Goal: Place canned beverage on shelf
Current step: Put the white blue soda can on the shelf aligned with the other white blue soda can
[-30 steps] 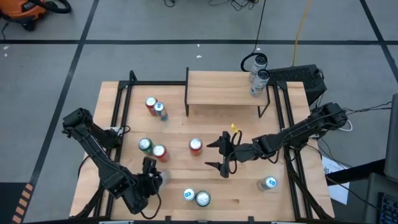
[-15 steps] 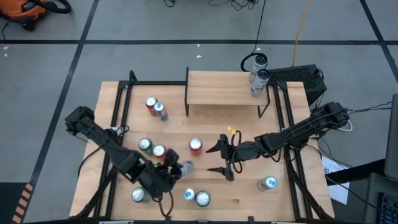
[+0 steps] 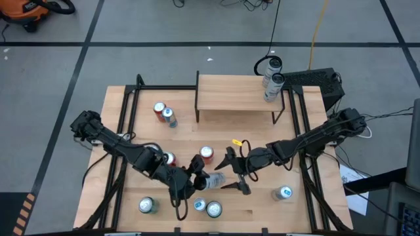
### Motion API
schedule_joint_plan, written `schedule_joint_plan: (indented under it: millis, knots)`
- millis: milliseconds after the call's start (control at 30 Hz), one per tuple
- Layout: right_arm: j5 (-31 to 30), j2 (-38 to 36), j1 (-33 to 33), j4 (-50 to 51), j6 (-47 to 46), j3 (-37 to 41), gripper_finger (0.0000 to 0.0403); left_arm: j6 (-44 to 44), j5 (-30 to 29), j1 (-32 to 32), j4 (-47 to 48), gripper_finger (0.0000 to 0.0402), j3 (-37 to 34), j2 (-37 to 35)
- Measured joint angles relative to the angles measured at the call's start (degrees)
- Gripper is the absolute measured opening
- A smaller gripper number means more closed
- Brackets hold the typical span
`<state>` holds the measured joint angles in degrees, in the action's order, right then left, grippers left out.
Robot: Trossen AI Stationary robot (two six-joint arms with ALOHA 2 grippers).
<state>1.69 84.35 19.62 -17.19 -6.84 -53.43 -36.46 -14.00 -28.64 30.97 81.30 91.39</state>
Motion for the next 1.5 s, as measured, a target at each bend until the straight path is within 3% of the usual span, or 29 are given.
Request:
schedule_joint_plan:
  millis: [100, 233, 333, 567, 867, 1000, 1233, 1500]
  knots:
    - [1.5, 0.8, -1.0, -0.9, -0.5, 0.0, 0.0341, -4.1, 1.6, 0.3, -2.1, 0.0256, 0.0, 0.0]
    - [10.3, 2.5, -2.5, -3.2, -2.5, 0.0, 0.0341, -7.3, 2.3, 1.1, -3.5, 0.0256, 0.0, 0.0]
    - [13.4, 3.8, -3.3, -4.3, -4.1, 0.0, 0.0341, -8.7, 2.6, 1.8, -3.3, 0.0256, 0.0, 0.0]
    - [13.7, 4.6, -4.2, -4.5, -4.3, 0.0, 0.0331, -11.0, 3.1, 3.0, -4.3, 0.0256, 0.0, 0.0]
    - [11.2, 4.6, -4.1, -4.9, -3.1, 0.0, 0.0248, -11.0, 3.2, 3.2, -5.8, 0.0256, 0.0, 0.0]
    - [10.5, 4.6, -4.1, -4.8, -2.9, 0.0, 0.0239, -10.3, 2.8, 3.2, -5.9, 0.0256, 0.0, 0.0]
    - [1.3, 4.5, -2.3, -4.2, -0.4, 0.0, 0.0245, 5.1, -2.0, 3.4, -5.7, 0.0277, -0.1, 0.0]
    - [-16.4, 4.7, 0.0, -4.6, 0.9, 0.0, 0.0243, 23.8, -12.4, 4.3, -7.4, 0.0384, 0.0, -0.5]
